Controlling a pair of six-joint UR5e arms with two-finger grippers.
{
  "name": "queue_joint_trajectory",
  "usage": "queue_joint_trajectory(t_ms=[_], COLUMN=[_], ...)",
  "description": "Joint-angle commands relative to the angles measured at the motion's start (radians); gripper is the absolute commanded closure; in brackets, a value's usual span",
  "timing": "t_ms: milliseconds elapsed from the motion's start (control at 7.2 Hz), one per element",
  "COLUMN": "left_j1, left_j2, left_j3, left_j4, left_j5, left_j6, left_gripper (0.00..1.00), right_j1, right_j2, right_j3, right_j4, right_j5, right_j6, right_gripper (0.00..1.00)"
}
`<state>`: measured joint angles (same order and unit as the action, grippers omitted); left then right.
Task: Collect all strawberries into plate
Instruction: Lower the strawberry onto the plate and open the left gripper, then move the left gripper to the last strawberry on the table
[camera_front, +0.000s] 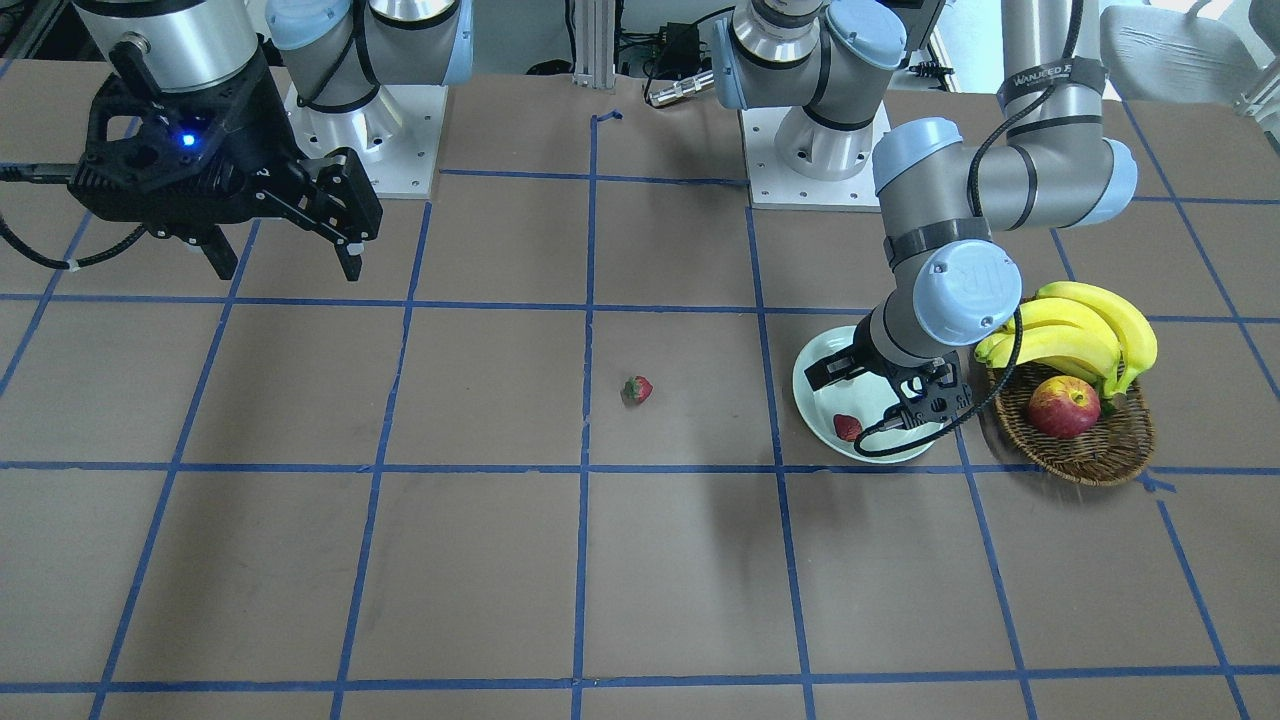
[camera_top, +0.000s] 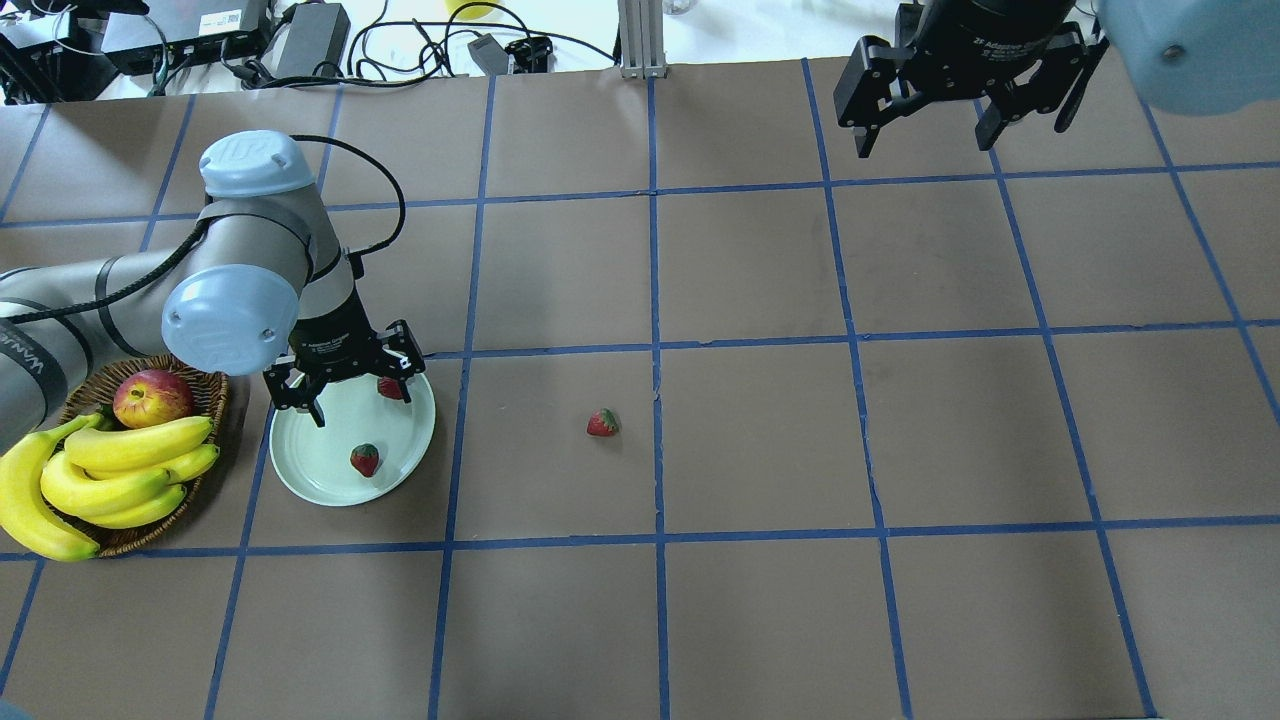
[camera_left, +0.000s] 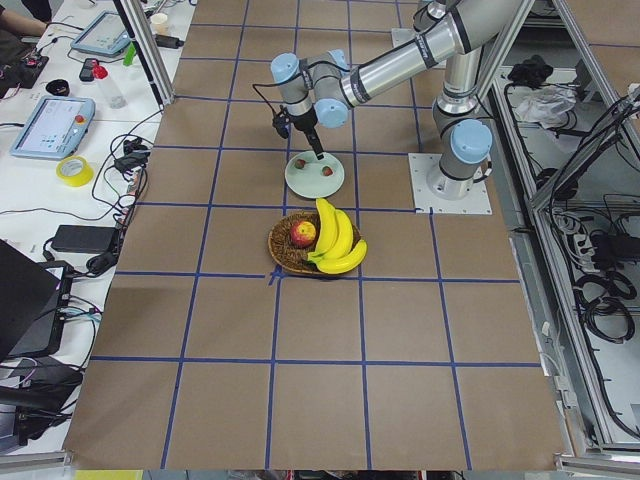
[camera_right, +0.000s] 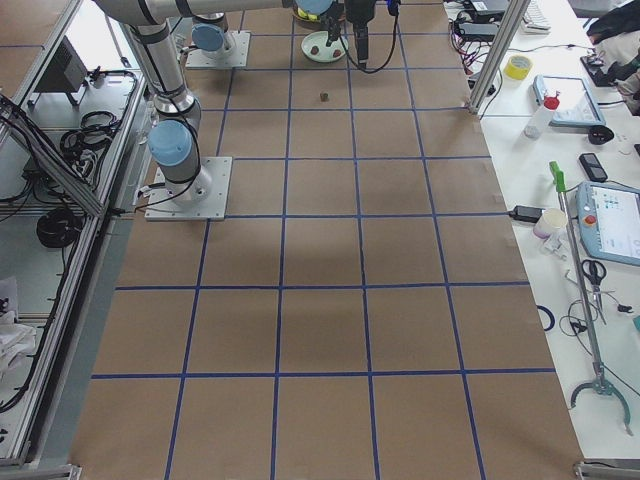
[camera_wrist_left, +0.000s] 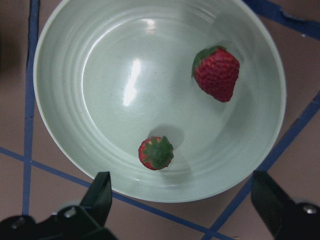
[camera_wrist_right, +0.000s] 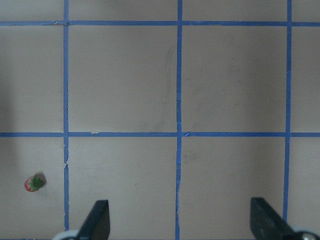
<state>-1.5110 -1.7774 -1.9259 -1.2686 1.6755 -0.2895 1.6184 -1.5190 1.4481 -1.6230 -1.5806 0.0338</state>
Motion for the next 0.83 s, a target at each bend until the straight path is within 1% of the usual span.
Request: queue_joint_trajectory(t_ms=[0,139,278,417,694], left_j1=[-0.107,-0.154,-0.2,-0.224,-0.241], left_j2=[0.013,0.006,-0.02,-0.037,-0.086], left_j3=[0.021,0.034,0.038,0.038,0.034], left_j4=[0.006,0.017,0.088,0.138,0.21], left_j5=[-0.011,-0.104,-0.184,-0.188,-0.282], left_j6=[-0.16,-0.341,-0.541,-0.616,-0.757], left_gripper=[0.0,0.0,0.0,0.0,0.0], right_j1=[0.0,0.0,-0.002,-0.002,-0.002], right_j2=[0.0,0.0,0.0,0.0,0.002], right_j3=[0.0,0.0,0.0,0.0,0.0], right_j4=[0.0,0.0,0.0,-0.002,-0.003], right_j5=[0.001,0.001,0.001,0.001,0.001], right_j6=[0.0,0.0,0.0,0.0,0.0], right_gripper=[0.0,0.0,0.0,0.0,0.0])
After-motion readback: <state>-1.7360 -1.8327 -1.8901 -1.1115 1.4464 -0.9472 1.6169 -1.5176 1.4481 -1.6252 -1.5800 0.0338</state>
